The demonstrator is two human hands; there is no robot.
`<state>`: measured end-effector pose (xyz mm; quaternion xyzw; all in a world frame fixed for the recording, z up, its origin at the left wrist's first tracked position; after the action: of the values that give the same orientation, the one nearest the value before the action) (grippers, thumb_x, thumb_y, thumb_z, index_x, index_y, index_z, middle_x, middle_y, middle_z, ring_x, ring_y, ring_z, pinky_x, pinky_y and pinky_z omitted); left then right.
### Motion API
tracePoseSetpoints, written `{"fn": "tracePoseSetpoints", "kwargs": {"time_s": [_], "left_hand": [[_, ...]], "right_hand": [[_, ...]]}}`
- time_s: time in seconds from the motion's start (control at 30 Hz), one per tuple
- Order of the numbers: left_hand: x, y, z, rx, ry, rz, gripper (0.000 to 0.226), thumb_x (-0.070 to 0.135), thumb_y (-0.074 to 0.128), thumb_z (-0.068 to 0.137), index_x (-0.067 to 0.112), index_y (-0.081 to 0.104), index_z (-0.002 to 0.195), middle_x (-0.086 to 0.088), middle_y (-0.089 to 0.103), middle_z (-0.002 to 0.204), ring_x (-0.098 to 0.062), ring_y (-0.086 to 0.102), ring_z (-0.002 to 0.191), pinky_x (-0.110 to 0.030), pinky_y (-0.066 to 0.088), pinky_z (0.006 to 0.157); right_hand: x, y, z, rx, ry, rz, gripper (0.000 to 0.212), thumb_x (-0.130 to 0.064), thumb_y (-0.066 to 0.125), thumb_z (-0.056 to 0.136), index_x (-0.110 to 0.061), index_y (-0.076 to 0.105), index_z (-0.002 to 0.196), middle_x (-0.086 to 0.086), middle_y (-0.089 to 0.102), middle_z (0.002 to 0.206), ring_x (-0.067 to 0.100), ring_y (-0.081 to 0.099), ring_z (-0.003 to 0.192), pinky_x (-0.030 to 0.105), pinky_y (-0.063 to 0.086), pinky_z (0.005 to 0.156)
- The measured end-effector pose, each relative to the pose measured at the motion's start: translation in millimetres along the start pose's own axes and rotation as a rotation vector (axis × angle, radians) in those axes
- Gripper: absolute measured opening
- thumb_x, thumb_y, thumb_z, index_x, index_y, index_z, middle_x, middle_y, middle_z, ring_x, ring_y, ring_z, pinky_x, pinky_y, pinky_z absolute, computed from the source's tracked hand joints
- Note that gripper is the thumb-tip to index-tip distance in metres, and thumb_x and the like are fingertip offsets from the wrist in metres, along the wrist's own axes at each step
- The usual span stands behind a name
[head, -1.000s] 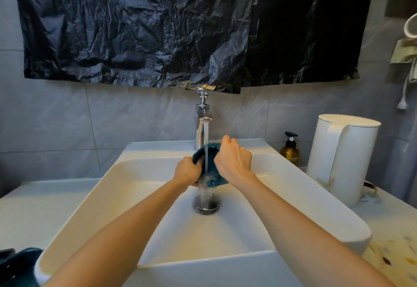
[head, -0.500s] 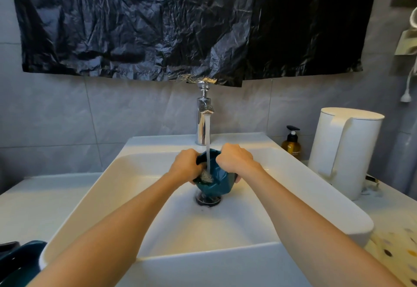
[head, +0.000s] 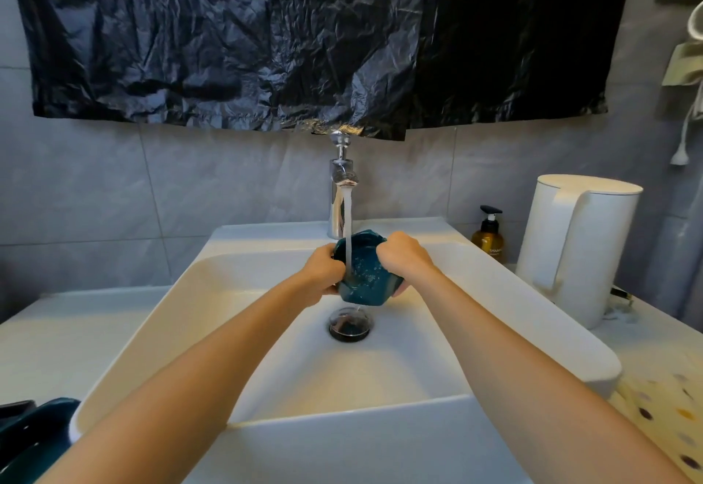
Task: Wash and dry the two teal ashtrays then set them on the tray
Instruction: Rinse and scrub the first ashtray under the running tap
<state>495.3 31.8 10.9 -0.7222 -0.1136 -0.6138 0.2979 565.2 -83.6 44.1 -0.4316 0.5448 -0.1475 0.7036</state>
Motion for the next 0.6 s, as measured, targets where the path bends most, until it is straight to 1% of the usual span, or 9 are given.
{"fn": "tracePoseSetpoints", "kwargs": {"time_s": [0.03, 0.1, 0.17, 0.23, 0.3, 0.37, 0.43, 0.53, 0.6], "left_hand": [[-5, 2, -2, -0.037, -0.088, -0.112, 0.038, -0.007, 0.035, 0.096, 0.006, 0.046, 0.13, -0.018, 0.058, 0.124, -0.033, 0.061, 0.108, -0.046, 0.056, 0.085], [-13, 8, -11, -0.154, -0.245, -0.249, 0.028, 0.0, 0.04, 0.097, 0.004, 0.047, 0.124, -0.02, 0.062, 0.116, -0.034, 0.067, 0.097, -0.047, 0.058, 0.076], [-15, 8, -14, -0.182, -0.268, -0.248, 0.027, 0.0, 0.041, 0.097, 0.003, 0.047, 0.123, -0.021, 0.062, 0.116, -0.034, 0.068, 0.092, -0.043, 0.06, 0.07], [-14, 0, -8, -0.102, -0.193, -0.192, 0.035, -0.006, 0.039, 0.095, 0.003, 0.046, 0.129, -0.021, 0.057, 0.124, -0.034, 0.066, 0.096, -0.042, 0.06, 0.07], [-11, -12, -4, 0.0, -0.073, -0.082, 0.043, -0.011, 0.035, 0.093, 0.007, 0.045, 0.131, -0.017, 0.054, 0.129, -0.035, 0.06, 0.106, -0.041, 0.059, 0.072], [-5, -25, -4, 0.067, 0.065, 0.078, 0.042, -0.009, 0.033, 0.094, 0.011, 0.045, 0.129, -0.014, 0.053, 0.125, -0.033, 0.055, 0.112, -0.042, 0.057, 0.075], [-1, -34, -5, 0.092, 0.152, 0.182, 0.032, -0.001, 0.033, 0.098, 0.013, 0.047, 0.124, -0.011, 0.053, 0.119, -0.033, 0.054, 0.109, -0.045, 0.057, 0.078], [4, -41, -8, 0.094, 0.237, 0.199, 0.031, -0.001, 0.034, 0.098, 0.016, 0.048, 0.119, -0.009, 0.055, 0.116, -0.03, 0.055, 0.106, -0.047, 0.056, 0.081], [11, -42, -10, 0.112, 0.314, 0.191, 0.036, -0.005, 0.033, 0.096, 0.018, 0.048, 0.118, -0.009, 0.057, 0.117, -0.027, 0.054, 0.106, -0.044, 0.054, 0.083]], "right_hand": [[1, 1, 2, 0.012, 0.006, 0.042, 0.013, -0.019, 0.039, 0.097, -0.011, 0.05, 0.098, 0.017, 0.064, 0.102, 0.034, 0.068, 0.077, 0.036, 0.061, 0.067], [1, 1, 3, 0.029, 0.011, 0.119, 0.013, -0.015, 0.039, 0.096, -0.009, 0.05, 0.101, 0.016, 0.062, 0.103, 0.037, 0.068, 0.081, 0.039, 0.061, 0.068], [-1, 2, 5, 0.022, -0.004, 0.21, 0.019, -0.009, 0.037, 0.095, -0.007, 0.051, 0.107, 0.017, 0.06, 0.108, 0.039, 0.066, 0.087, 0.045, 0.06, 0.069], [-4, 8, 4, -0.068, -0.014, 0.365, 0.024, -0.002, 0.033, 0.094, -0.007, 0.047, 0.113, 0.016, 0.055, 0.113, 0.037, 0.059, 0.096, 0.049, 0.058, 0.074], [-8, 15, -1, -0.228, -0.021, 0.46, 0.027, 0.005, 0.035, 0.093, -0.009, 0.04, 0.116, 0.013, 0.048, 0.114, 0.032, 0.051, 0.099, 0.049, 0.056, 0.079], [-10, 23, -6, -0.368, -0.066, 0.458, 0.035, 0.006, 0.045, 0.091, -0.01, 0.037, 0.12, 0.011, 0.046, 0.121, 0.032, 0.051, 0.104, 0.051, 0.056, 0.081], [-13, 28, -10, -0.459, -0.115, 0.47, 0.046, 0.003, 0.06, 0.088, -0.011, 0.038, 0.125, 0.01, 0.049, 0.128, 0.032, 0.055, 0.11, 0.053, 0.056, 0.082], [-17, 26, -15, -0.642, -0.169, 0.607, 0.046, -0.008, 0.07, 0.085, -0.015, 0.049, 0.126, 0.013, 0.058, 0.129, 0.033, 0.059, 0.114, 0.056, 0.05, 0.092], [-16, 23, -17, -0.763, -0.139, 0.798, 0.045, -0.032, 0.067, 0.087, -0.017, 0.053, 0.127, 0.014, 0.059, 0.129, 0.034, 0.057, 0.119, 0.056, 0.047, 0.098]]}}
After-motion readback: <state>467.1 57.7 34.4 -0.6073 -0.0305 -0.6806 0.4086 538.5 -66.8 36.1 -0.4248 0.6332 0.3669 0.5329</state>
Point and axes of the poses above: each hand's wrist, its own z-axis towards the middle knuckle, its own y-axis out of the palm, x = y × z, the point moved 6 cm from there along z, towards the middle knuckle
